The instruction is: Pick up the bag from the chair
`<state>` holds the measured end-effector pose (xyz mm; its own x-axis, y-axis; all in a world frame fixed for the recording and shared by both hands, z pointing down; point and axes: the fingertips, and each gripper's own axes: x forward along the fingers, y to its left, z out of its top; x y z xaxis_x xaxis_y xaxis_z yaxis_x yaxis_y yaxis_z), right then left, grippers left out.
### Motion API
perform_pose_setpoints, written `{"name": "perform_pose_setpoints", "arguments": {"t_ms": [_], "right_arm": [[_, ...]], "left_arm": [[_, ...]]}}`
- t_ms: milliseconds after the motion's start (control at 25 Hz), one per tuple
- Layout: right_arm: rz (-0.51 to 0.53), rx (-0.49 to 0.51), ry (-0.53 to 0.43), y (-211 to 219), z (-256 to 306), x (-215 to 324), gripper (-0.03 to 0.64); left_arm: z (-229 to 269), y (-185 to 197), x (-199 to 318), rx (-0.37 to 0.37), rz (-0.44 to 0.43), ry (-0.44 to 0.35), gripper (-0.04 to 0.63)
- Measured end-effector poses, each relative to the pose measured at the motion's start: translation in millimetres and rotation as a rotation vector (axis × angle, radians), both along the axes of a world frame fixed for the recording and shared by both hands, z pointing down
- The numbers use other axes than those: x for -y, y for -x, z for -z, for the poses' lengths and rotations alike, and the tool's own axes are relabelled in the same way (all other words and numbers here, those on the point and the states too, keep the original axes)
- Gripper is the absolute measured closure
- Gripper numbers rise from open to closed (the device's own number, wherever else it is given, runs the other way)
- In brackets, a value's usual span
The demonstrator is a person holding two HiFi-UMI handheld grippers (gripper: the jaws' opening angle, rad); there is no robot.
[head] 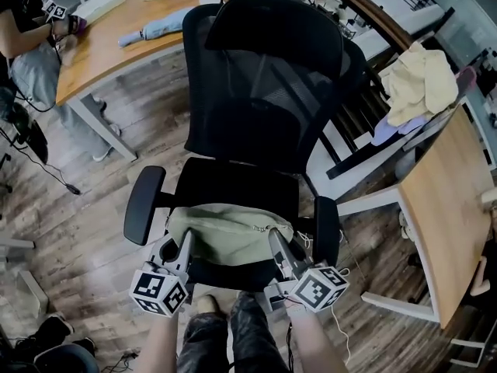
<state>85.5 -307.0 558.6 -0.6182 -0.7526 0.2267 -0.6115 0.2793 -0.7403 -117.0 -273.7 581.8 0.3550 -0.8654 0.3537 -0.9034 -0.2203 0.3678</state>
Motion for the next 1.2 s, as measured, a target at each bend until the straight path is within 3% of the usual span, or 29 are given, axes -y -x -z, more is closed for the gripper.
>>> {"name": "perform_pose_setpoints", "arguments": {"t_ms": [1200], "right_arm": [[-0.033,-0.02,-0.16,-13,166,-17,0.552]], "left_arm": [[166,-13,4,0.038,-0.092,-0.123,0.584]]}}
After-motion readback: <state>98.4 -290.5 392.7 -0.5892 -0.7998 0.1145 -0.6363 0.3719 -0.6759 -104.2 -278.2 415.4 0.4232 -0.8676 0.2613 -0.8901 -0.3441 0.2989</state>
